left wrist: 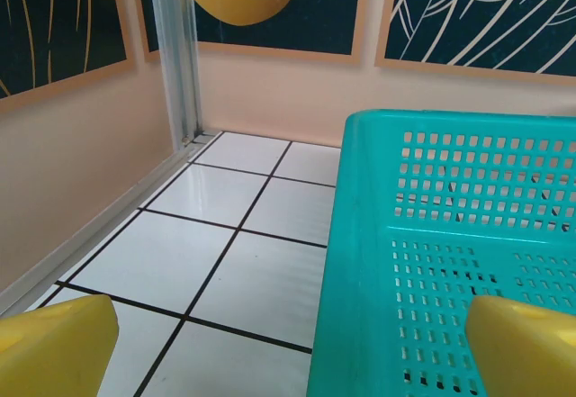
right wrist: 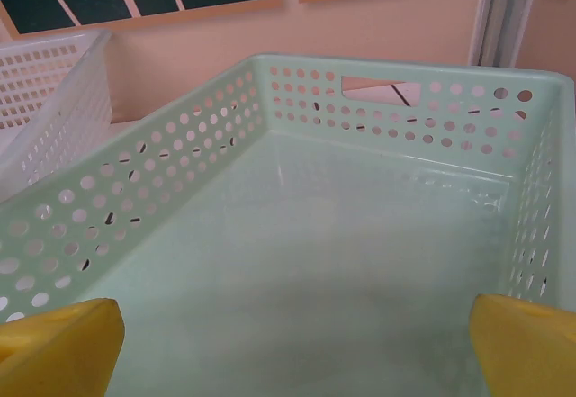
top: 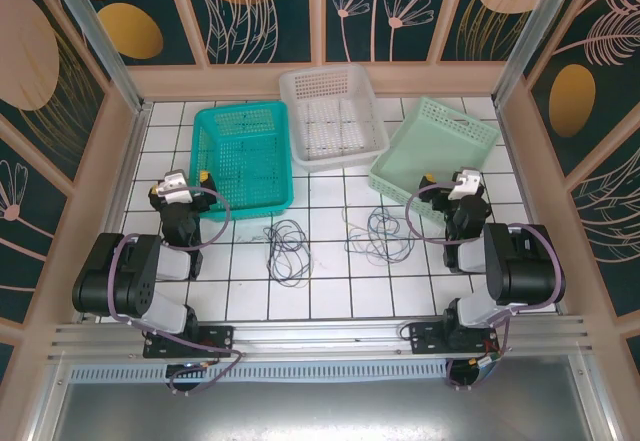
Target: Untangle the cables
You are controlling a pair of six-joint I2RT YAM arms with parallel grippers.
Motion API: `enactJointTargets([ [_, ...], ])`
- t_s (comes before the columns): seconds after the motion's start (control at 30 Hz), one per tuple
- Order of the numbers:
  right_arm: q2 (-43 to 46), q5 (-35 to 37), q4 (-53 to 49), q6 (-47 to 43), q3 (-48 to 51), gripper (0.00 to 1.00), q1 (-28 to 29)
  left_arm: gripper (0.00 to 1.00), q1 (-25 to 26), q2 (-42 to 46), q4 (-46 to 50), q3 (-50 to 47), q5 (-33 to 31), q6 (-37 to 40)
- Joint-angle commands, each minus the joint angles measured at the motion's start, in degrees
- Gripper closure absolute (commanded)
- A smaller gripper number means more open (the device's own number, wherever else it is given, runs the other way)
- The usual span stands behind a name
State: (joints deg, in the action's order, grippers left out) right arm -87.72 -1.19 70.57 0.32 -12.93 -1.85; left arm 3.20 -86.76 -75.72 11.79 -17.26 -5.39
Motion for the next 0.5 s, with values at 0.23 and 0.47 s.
enactJointTargets([
  [0.23, -0.5, -1.0, 0.2, 0.5, -0.8, 0.01, -0.4, 0.01, -0.4, -0.5, -0.1, 0.4, -0.9, 0.0],
  [0.47, -0.5, -1.0, 0.1, 0.6, -0.9, 0.01, -0.4, 0.01, -0.4, -0.6, 0.2, 0.6, -0.8, -0.1],
])
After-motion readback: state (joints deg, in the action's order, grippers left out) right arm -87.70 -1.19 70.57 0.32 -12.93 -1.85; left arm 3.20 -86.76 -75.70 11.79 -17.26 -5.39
